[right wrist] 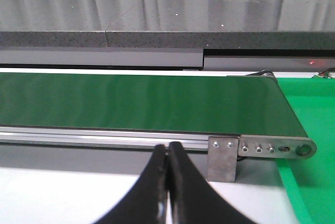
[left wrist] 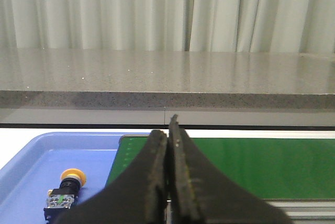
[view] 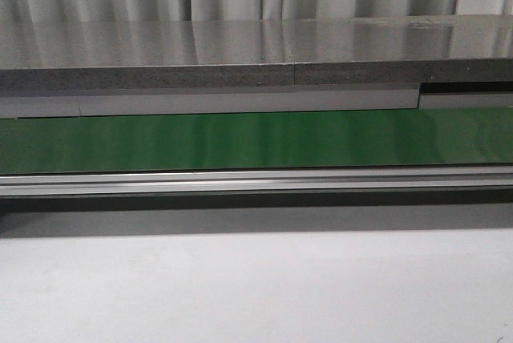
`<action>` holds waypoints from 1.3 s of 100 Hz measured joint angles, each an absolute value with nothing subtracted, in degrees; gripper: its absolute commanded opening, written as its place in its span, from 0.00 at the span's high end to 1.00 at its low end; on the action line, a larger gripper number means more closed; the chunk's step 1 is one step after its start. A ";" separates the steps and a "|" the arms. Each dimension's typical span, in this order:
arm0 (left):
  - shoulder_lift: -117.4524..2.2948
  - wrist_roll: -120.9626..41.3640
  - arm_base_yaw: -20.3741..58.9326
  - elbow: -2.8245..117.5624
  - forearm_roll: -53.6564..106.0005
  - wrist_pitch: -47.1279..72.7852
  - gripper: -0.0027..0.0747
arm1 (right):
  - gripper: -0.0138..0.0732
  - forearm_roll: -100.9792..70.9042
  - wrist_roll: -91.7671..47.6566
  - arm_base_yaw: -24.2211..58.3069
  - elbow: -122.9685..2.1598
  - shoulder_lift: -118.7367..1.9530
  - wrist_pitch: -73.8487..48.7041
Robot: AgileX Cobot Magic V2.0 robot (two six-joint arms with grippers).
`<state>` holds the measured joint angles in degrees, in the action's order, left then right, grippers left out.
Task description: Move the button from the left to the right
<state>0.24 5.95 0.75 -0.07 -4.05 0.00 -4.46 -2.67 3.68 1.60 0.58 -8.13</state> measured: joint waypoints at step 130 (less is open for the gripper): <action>-22.40 5.95 0.75 34.32 -2.86 39.13 0.99 | 0.92 -4.46 -2.67 3.68 1.60 0.58 -8.13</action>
